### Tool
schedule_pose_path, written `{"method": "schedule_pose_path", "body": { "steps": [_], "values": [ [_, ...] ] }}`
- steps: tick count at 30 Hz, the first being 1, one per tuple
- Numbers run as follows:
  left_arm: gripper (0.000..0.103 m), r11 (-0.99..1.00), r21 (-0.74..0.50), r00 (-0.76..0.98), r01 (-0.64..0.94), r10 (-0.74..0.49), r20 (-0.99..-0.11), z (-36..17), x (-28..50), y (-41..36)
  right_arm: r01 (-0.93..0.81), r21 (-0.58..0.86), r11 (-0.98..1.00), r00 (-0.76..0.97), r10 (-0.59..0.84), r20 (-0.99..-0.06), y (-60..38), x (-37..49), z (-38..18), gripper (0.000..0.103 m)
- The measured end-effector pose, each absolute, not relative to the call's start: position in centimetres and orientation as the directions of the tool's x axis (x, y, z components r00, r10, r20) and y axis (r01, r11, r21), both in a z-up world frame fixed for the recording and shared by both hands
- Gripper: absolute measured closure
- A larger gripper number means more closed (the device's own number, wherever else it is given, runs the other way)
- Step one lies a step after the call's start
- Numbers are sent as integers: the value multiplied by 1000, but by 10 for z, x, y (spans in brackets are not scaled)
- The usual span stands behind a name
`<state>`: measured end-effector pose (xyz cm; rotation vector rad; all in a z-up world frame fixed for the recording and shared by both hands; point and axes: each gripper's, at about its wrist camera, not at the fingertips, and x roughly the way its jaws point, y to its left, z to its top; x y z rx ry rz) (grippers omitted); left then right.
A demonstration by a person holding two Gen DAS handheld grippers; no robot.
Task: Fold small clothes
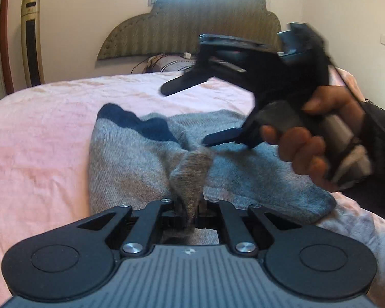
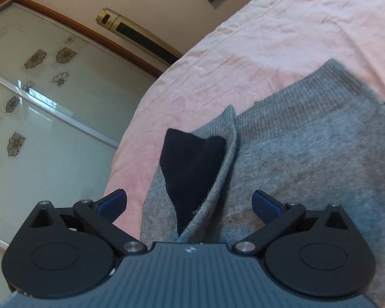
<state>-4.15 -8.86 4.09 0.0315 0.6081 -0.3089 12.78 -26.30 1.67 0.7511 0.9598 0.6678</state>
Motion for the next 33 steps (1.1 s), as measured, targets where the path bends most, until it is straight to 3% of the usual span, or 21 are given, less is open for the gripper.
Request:
{"method": "schedule_pose_path", "body": {
  "steps": [3,7,8,9,10,11,13,16,19,23,26,28,31,32,33],
  "values": [
    [97,950,-32,781,311,-275,-561,42,-47,-93,-156,841,518,367,821,-438,-249,147,13,4],
    [97,948,-16,772,317,-268,-576,40,-41,-97,-153,810,567,297,808,-509,-225,170,6,17],
    [97,947,-6,772,321,-265,-578,40,-39,-99,-172,786,594,297,792,-534,-221,173,6,33],
    [97,945,4,772,326,-264,-578,40,-39,-101,-192,753,629,300,769,-565,-217,175,6,59],
    [97,943,16,772,334,-264,-579,41,-38,-103,-204,723,660,299,745,-596,-216,177,5,73],
    [97,939,27,770,344,-266,-580,41,-38,-107,-215,717,664,302,743,-597,-218,178,3,82],
    [97,924,49,769,378,-285,-572,45,-35,-118,-258,711,655,335,751,-569,-233,172,10,87],
    [97,889,51,758,455,-357,-545,51,-32,-142,-311,702,641,409,757,-510,-273,163,36,87],
    [98,843,13,712,538,-446,-542,50,-31,-170,-316,647,694,469,707,-529,-321,151,48,87],
    [98,806,-53,612,589,-488,-622,23,-22,-204,-209,597,774,491,611,-621,-366,144,21,87],
    [97,799,-12,618,601,-473,-628,11,-31,-216,-167,642,748,511,622,-593,-380,138,1,88],
    [95,790,-32,607,612,-495,-622,17,-33,-209,-149,664,732,527,627,-573,-382,135,-4,81],
    [73,746,-131,554,653,-587,-590,36,-38,-174,-172,684,709,562,641,-523,-386,128,7,46],
    [45,745,-162,559,647,-608,-564,43,-42,-154,-184,683,707,586,637,-501,-389,123,14,28],
    [11,762,-182,588,622,-608,-534,48,-44,-133,-195,680,707,607,631,-483,-393,119,19,19]
  ]
}}
